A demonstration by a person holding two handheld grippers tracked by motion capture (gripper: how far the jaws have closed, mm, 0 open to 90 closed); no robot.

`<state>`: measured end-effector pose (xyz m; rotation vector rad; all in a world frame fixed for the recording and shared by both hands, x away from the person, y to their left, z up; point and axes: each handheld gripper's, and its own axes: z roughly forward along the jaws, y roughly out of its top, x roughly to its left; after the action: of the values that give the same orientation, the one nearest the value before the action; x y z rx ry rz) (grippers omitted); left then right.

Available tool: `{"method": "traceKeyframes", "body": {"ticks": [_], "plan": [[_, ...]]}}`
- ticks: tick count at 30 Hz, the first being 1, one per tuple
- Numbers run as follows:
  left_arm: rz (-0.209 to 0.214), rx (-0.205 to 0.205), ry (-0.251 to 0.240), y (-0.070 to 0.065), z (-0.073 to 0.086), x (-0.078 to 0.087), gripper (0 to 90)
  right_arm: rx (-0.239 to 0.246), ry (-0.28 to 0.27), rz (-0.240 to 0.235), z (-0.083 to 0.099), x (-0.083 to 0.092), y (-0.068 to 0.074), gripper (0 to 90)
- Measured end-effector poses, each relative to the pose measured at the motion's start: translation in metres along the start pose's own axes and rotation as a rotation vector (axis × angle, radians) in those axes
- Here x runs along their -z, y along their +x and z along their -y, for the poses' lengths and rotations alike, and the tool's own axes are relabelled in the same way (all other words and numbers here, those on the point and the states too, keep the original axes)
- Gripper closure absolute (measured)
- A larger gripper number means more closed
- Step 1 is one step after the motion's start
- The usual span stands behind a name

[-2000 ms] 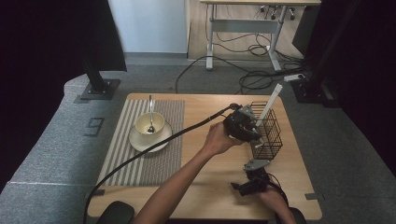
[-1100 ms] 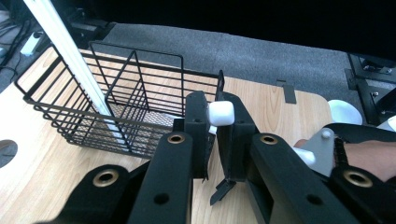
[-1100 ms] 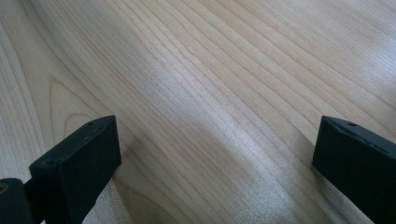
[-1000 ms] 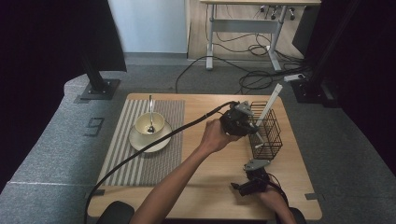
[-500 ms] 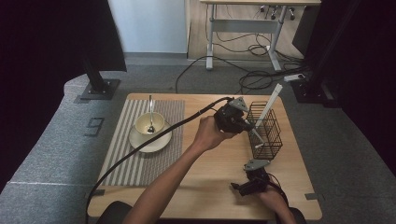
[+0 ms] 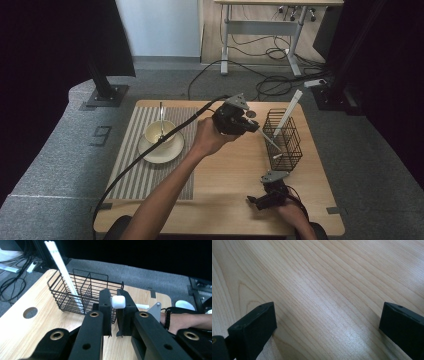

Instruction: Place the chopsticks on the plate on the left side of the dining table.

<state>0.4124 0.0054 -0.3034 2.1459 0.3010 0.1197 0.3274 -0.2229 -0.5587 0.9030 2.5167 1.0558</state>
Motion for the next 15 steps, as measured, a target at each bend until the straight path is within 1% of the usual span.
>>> {"method": "traceKeyframes", "body": {"ticks": [1, 2, 5, 8, 11, 15], "plan": [[0.001, 0.014, -0.015, 0.002, 0.002, 0.008, 82.8, 0.001, 0.0, -0.001, 0.0, 0.0, 0.0, 0.0], [0.001, 0.014, -0.015, 0.002, 0.002, 0.008, 82.8, -0.001, -0.001, 0.0, 0.0, 0.0, 0.0, 0.0], [-0.005, 0.023, -0.033, 0.004, 0.005, 0.019, 82.9, -0.001, -0.001, 0.0, 0.0, 0.0, 0.0, 0.0], [-0.03, 0.017, -0.026, 0.005, 0.006, 0.03, 83.1, -0.001, 0.0, 0.0, 0.0, 0.0, 0.0, 0.0], [-0.042, 0.016, -0.023, 0.005, 0.008, 0.039, 83.1, -0.002, 0.0, 0.001, 0.0, 0.0, 0.0, 0.0], [-0.061, 0.015, -0.009, 0.006, 0.014, 0.046, 83.1, -0.002, 0.001, 0.002, 0.0, 0.0, 0.0, 0.0]]}}
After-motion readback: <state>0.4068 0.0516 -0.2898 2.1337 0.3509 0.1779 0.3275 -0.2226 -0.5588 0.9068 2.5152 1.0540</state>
